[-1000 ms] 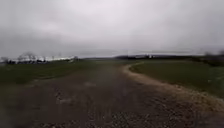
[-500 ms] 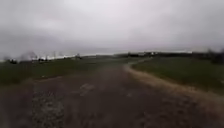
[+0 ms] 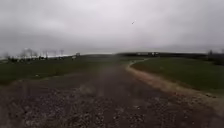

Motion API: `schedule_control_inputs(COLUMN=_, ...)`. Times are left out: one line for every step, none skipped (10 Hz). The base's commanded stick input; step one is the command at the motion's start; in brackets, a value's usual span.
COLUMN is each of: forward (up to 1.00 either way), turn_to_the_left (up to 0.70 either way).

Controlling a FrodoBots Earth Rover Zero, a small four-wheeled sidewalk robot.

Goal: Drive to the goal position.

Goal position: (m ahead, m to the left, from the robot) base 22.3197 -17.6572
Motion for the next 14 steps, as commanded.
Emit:
schedule_control_inputs(forward=0.85, turn_to_the_left=0.0)
schedule_control_inputs(forward=0.85, turn_to_the_left=0.0)
schedule_control_inputs(forward=0.85, turn_to_the_left=0.0)
schedule_control_inputs(forward=0.85, turn_to_the_left=0.0)
schedule_control_inputs(forward=0.85, turn_to_the_left=0.0)
schedule_control_inputs(forward=0.85, turn_to_the_left=0.0)
schedule_control_inputs(forward=0.85, turn_to_the_left=0.0)
schedule_control_inputs(forward=0.85, turn_to_the_left=0.0)
schedule_control_inputs(forward=0.85, turn_to_the_left=0.0)
schedule_control_inputs(forward=0.85, turn_to_the_left=-0.09)
schedule_control_inputs(forward=0.85, turn_to_the_left=-0.25)
schedule_control_inputs(forward=0.85, turn_to_the_left=-0.34)
schedule_control_inputs(forward=0.85, turn_to_the_left=-0.34)
schedule_control_inputs(forward=0.85, turn_to_the_left=-0.34)
